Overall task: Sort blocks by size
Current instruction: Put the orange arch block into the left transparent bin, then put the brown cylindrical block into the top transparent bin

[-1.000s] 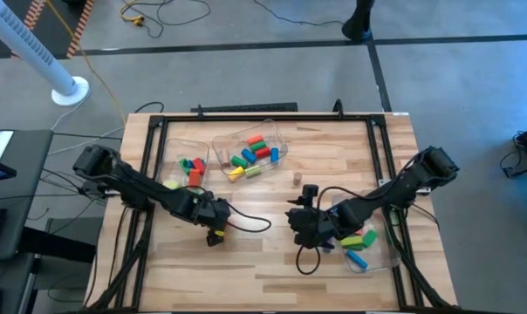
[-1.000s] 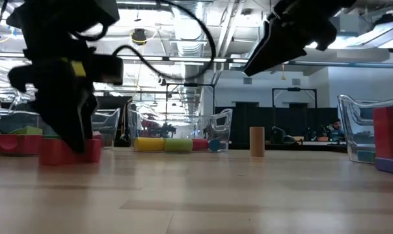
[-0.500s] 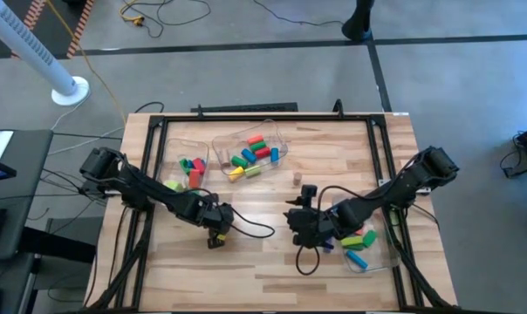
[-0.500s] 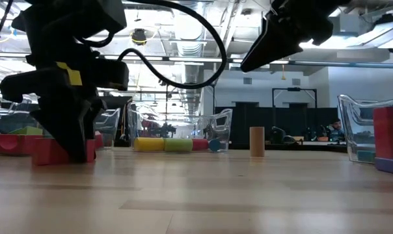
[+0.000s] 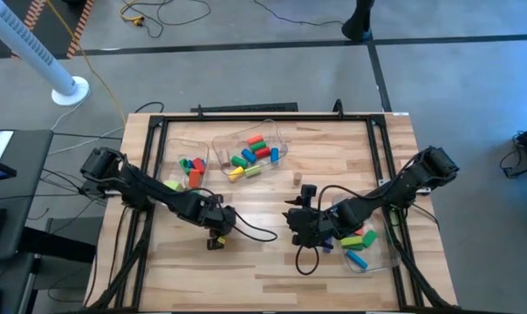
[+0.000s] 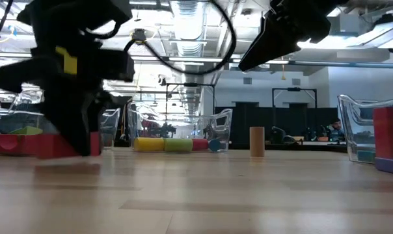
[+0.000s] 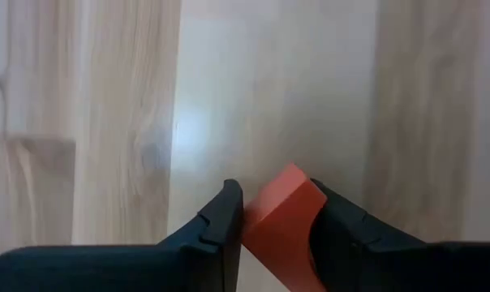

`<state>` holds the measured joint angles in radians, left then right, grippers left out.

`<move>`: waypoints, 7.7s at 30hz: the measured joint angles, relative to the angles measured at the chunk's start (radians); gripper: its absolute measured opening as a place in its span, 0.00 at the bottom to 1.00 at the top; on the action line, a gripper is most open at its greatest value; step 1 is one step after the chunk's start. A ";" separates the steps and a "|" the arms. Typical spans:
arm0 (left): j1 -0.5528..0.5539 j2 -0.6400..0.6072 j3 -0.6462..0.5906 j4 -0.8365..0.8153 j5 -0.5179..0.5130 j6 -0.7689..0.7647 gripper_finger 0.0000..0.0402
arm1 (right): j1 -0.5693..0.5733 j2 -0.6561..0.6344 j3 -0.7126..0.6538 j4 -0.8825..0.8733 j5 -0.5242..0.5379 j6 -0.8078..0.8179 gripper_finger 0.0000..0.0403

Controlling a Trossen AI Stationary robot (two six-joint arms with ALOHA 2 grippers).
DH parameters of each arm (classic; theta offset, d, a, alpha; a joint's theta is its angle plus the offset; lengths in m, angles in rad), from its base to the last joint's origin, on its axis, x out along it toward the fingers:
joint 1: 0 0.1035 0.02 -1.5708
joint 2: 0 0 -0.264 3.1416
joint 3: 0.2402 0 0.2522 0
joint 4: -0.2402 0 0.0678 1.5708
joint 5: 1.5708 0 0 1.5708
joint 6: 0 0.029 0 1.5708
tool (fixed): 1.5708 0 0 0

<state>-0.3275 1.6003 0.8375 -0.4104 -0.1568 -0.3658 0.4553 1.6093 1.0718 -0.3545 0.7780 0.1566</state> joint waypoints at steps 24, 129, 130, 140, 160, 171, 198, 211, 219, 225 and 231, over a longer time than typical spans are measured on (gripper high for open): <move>0.000 -0.018 0.219 -0.266 -0.091 0.161 0.26 | 0.003 0.000 0.000 0.003 0.001 0.011 0.50; 0.302 -0.671 -0.075 -0.679 -0.402 -0.042 0.39 | 0.009 -0.002 0.000 -0.004 0.163 0.081 0.43; 0.302 -0.671 -0.075 -0.679 -0.402 -0.043 0.39 | 0.009 -0.002 0.000 -0.004 0.163 0.081 0.43; 0.302 -0.671 -0.011 -0.672 -0.392 -0.054 0.39 | 0.009 -0.002 0.000 -0.008 0.163 0.080 0.43; 0.113 -0.508 0.055 -0.089 -0.149 0.270 0.39 | 0.010 -0.002 0.000 -0.144 0.153 0.187 0.43; 0.078 -0.269 0.055 0.071 -0.151 0.361 0.39 | -0.018 -0.001 0.000 -0.352 0.076 0.371 0.43; 0.063 -0.077 -0.265 0.886 -0.027 0.391 0.39 | -0.543 -0.051 -0.053 -0.274 -0.525 -0.068 0.60; 0.053 -0.077 -0.335 1.005 -0.022 0.388 0.39 | -0.600 -0.051 -0.163 -0.051 -0.592 -0.132 0.60; 0.053 -0.077 -0.335 1.006 -0.022 0.380 0.39 | -0.616 -0.050 -0.204 -0.004 -0.595 -0.117 0.60; 0.054 -0.077 -0.335 1.006 -0.022 0.377 0.39 | -0.574 -0.050 -0.211 -0.007 -0.595 -0.097 0.60; 0.054 -0.077 -0.335 1.007 -0.022 0.377 0.39 | -0.547 -0.050 -0.211 -0.014 -0.542 -0.192 0.56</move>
<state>-0.2737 1.5230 0.5026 0.5968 -0.1791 0.0110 -0.0918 1.5589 0.8608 -0.3684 0.2361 -0.0358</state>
